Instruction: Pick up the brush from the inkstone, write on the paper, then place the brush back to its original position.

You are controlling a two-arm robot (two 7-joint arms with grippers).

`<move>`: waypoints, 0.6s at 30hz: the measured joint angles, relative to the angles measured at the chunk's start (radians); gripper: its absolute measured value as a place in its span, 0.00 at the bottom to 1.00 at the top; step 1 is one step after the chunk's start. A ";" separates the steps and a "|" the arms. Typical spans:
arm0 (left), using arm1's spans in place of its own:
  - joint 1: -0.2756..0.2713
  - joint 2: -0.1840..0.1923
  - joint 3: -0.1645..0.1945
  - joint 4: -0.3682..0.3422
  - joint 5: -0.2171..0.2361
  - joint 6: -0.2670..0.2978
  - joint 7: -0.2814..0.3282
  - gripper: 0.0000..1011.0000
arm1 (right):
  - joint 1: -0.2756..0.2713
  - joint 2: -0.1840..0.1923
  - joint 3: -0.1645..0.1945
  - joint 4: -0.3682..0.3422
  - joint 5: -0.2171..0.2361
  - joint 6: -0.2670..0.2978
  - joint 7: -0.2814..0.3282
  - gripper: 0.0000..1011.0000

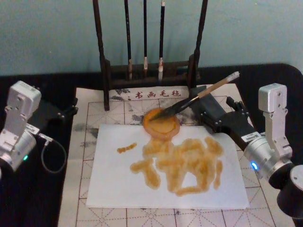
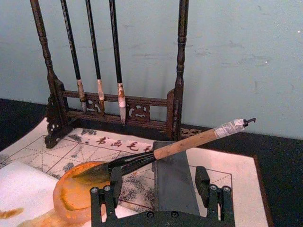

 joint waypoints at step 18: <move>0.000 0.000 0.000 0.000 0.000 0.000 0.000 0.99 | 0.000 0.000 0.000 -0.001 0.002 0.000 0.001 0.99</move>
